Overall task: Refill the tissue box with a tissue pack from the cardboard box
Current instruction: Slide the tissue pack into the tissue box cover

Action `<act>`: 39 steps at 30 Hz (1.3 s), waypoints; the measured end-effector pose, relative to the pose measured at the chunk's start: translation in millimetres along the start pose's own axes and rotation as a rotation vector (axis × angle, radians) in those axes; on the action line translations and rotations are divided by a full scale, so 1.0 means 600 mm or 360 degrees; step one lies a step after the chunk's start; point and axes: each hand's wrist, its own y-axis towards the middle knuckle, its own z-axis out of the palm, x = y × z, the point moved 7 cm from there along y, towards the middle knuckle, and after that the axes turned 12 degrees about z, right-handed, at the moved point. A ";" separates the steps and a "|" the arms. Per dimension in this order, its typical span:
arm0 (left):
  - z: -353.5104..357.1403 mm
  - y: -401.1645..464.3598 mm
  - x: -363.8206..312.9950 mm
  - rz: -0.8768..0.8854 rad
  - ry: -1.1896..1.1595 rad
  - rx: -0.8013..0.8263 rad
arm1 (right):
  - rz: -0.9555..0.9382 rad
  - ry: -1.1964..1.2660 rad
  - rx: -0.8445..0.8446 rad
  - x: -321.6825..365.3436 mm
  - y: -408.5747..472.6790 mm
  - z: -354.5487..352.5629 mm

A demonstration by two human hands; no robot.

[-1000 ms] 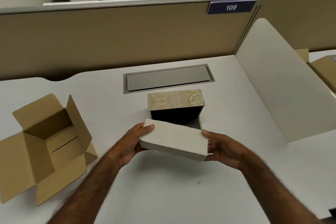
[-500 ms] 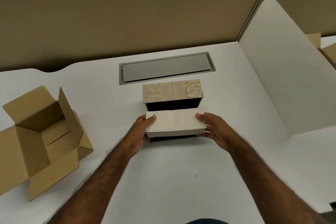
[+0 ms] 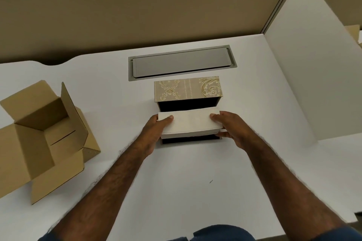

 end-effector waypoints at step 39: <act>-0.005 -0.006 -0.002 -0.0221 0.0194 -0.0162 | -0.0199 -0.0124 0.0005 -0.041 -0.053 0.035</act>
